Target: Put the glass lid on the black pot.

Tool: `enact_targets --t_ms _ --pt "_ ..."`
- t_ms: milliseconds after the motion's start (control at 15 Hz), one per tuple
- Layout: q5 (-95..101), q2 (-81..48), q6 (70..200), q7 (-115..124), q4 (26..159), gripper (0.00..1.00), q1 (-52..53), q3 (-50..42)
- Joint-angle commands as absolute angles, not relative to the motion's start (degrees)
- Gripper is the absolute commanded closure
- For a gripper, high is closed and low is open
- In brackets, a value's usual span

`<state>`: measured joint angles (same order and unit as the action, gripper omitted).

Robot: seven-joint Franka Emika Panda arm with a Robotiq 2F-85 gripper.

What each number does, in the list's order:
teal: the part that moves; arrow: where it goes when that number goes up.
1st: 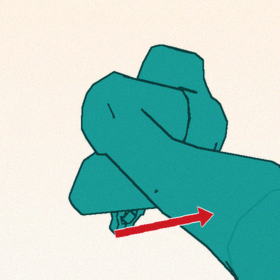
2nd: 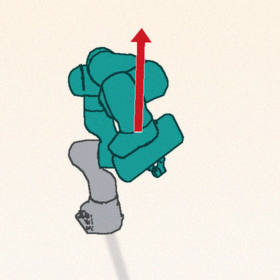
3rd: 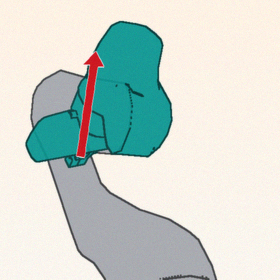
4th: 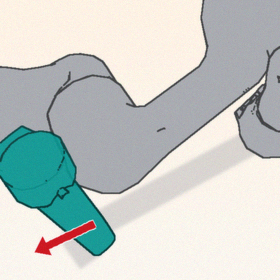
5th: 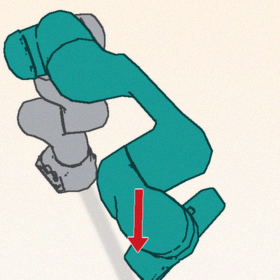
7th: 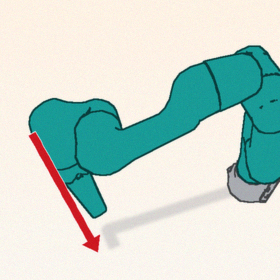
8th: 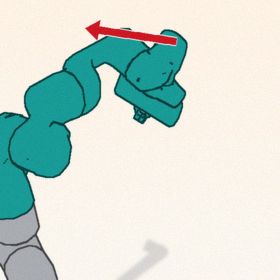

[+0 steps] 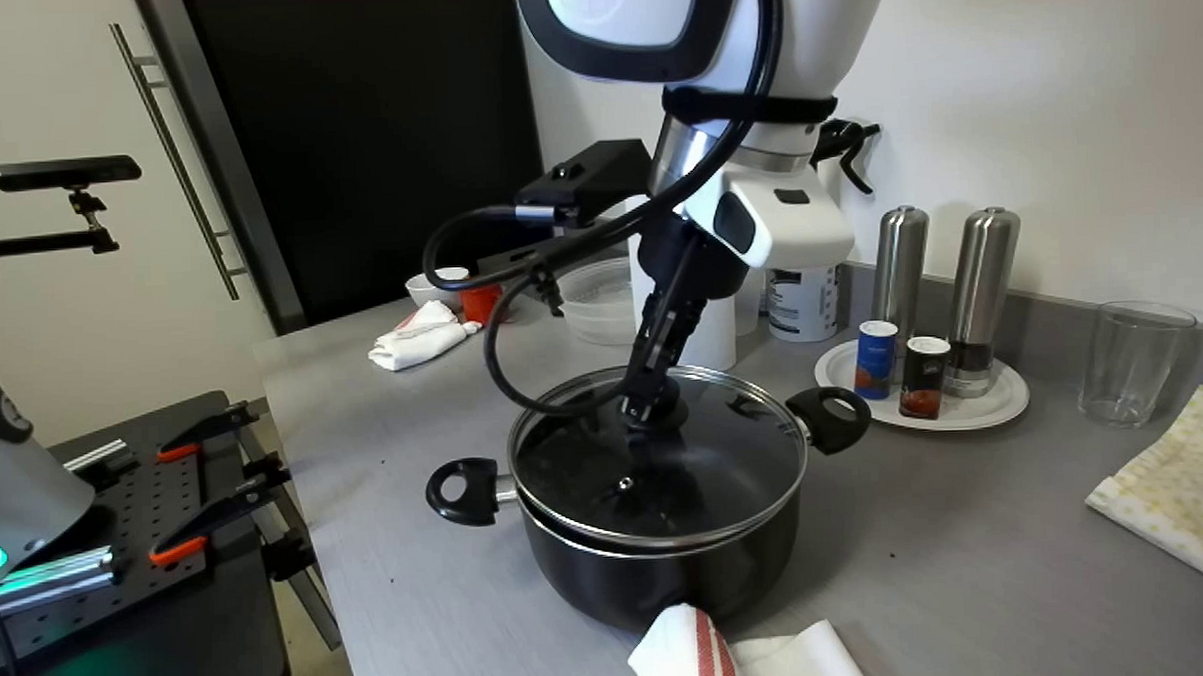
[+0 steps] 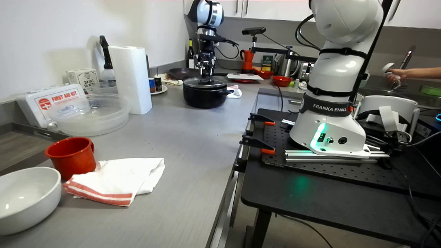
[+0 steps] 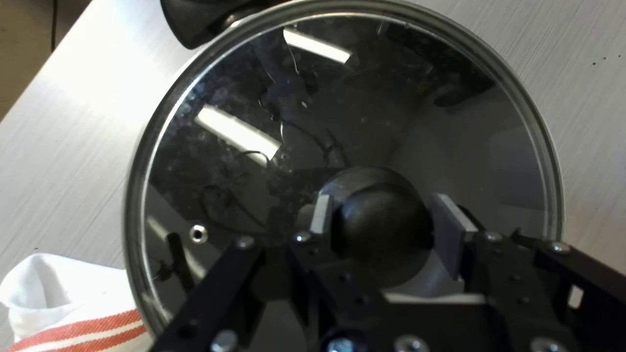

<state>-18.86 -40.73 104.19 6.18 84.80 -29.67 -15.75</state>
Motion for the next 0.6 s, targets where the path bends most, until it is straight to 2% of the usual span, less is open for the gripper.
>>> enact_targets --t_ms 0,533 --pt "-17.6 -41.4 103.2 7.9 82.3 0.74 -29.3 -15.8" --pt "-17.1 -41.4 104.4 8.2 82.5 0.74 -28.9 -15.8"
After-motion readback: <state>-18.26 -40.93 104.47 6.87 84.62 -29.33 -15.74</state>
